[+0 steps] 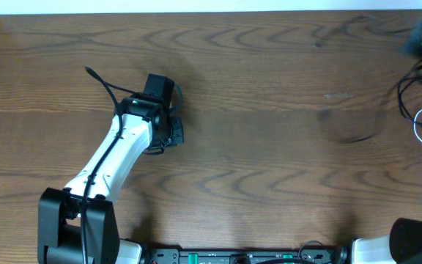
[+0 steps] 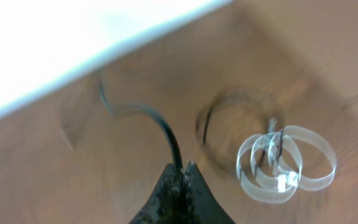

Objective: Untangle cables

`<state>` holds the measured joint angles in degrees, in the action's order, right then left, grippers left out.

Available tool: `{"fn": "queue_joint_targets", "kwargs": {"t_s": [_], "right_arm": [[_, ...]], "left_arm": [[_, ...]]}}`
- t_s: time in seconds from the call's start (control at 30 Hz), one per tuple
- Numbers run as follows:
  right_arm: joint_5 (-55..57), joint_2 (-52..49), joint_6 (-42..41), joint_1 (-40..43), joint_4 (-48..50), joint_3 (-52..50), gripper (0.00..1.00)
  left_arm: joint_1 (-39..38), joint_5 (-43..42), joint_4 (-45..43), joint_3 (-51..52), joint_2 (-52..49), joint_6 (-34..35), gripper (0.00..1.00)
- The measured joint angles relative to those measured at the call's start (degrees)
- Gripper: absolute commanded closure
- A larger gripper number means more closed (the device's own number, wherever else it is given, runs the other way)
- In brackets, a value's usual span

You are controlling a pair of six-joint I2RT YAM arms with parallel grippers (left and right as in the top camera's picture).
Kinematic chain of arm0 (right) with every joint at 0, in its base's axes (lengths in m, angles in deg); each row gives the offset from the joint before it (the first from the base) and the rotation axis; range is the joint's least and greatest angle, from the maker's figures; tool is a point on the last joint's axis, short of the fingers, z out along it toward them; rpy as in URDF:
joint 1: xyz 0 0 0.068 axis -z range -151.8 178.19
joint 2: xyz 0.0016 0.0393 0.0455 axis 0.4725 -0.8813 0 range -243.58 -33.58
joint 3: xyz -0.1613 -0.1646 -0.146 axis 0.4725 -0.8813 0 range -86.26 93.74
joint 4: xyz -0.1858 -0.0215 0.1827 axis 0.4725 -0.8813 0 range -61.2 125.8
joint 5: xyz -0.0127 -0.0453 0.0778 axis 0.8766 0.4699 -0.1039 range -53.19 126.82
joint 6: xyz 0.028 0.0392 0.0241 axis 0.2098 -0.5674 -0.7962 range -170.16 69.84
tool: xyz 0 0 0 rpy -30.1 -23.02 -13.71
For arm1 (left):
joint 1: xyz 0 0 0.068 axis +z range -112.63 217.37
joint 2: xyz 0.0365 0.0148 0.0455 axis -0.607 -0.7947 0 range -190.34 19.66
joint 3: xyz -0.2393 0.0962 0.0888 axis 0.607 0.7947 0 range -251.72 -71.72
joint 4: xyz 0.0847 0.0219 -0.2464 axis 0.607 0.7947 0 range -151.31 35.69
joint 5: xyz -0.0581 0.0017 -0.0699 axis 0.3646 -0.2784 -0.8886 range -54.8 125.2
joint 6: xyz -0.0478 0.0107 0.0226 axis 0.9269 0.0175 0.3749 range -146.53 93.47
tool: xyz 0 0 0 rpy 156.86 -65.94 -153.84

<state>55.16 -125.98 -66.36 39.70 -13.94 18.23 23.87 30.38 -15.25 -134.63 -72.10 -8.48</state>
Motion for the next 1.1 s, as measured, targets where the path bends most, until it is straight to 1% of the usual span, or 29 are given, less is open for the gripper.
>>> {"fn": "queue_joint_targets", "kwargs": {"t_s": [0.07, 0.13, 0.23, 0.4, 0.57, 0.63, 0.7, 0.73, 0.77, 0.8, 0.83, 0.87, 0.9, 0.93, 0.97, 1.0, 1.1], "right_arm": [[0.98, 1.07, 0.55, 3.52, 4.83, 0.87, 0.99], [1.66, 0.79, 0.76, 6.36, 5.40, 0.87, 0.99], [2.25, 0.55, 0.85, 8.00, 4.66, 0.87, 0.99], [2.23, 1.31, 1.42, 8.15, 6.71, 0.87, 0.99], [0.57, 6.14, 1.49, 8.15, 15.39, 0.81, 0.99], [0.48, 5.22, 1.57, 8.20, 16.44, 0.81, 0.99], [-0.31, 3.41, 1.60, 8.20, 14.64, 0.90, 0.99], [-1.77, 2.40, 1.62, 8.20, 12.11, 0.92, 0.95], [-3.15, 1.66, 1.62, 8.22, 10.03, 0.92, 0.89], [-5.77, 0.63, 1.66, 8.22, 5.64, 0.87, 0.82], [-7.96, -0.07, 1.77, 8.22, 2.19, 0.83, 0.77], [-11.15, -1.03, 1.90, 8.20, -3.23, 0.70, 0.69], [-13.55, -1.62, 1.95, 8.20, -7.30, 0.68, 0.64], [-15.89, -2.12, 1.95, 8.20, -12.61, 0.83, 0.55], [-18.08, -2.71, 2.05, 8.15, -17.62, 0.76, 0.48], [-20.15, -3.78, 3.06, 7.98, -22.23, 1.09, 0.39], [-21.24, -8.11, 4.70, 6.29, -33.24, 0.96, 0.33]], "left_arm": [[0.00, -0.63, 0.00, 0.00, 0.00, 0.00, 0.86], [0.00, -0.85, 0.02, 0.00, 0.00, 0.00, 0.86], [0.00, -0.87, 0.02, 0.00, 0.00, 0.00, 0.86], [0.00, -0.87, 0.02, 0.00, 0.00, 0.00, 0.86], [0.00, -0.92, 0.02, 0.00, 0.00, 0.02, 0.86], [0.00, -1.05, 0.04, 0.00, 0.00, 0.00, 0.86], [0.00, -1.05, 0.04, 0.00, 0.00, 0.02, 0.86], [0.00, -1.05, 0.02, 0.00, 0.00, 0.02, 0.86], [0.00, -1.05, -0.02, 0.00, 0.00, 0.02, 0.86], [0.00, -1.07, 0.04, 0.00, 0.00, 0.02, 0.86], [0.00, -1.07, 0.00, 0.00, 0.00, 0.02, 0.86], [0.00, -1.07, -0.04, 0.00, 0.00, 0.00, 0.86], [0.00, -1.07, 0.00, 0.00, 0.00, 0.02, 0.86], [0.00, -1.07, -0.04, 0.00, 0.00, 0.02, 0.86], [0.00, -1.07, -0.11, 0.00, 0.00, 0.00, 0.86], [0.00, -1.09, 0.02, 0.00, 0.00, 0.02, 0.86], [0.00, -1.09, -0.24, 0.00, 0.02, 0.02, 0.86]]}}
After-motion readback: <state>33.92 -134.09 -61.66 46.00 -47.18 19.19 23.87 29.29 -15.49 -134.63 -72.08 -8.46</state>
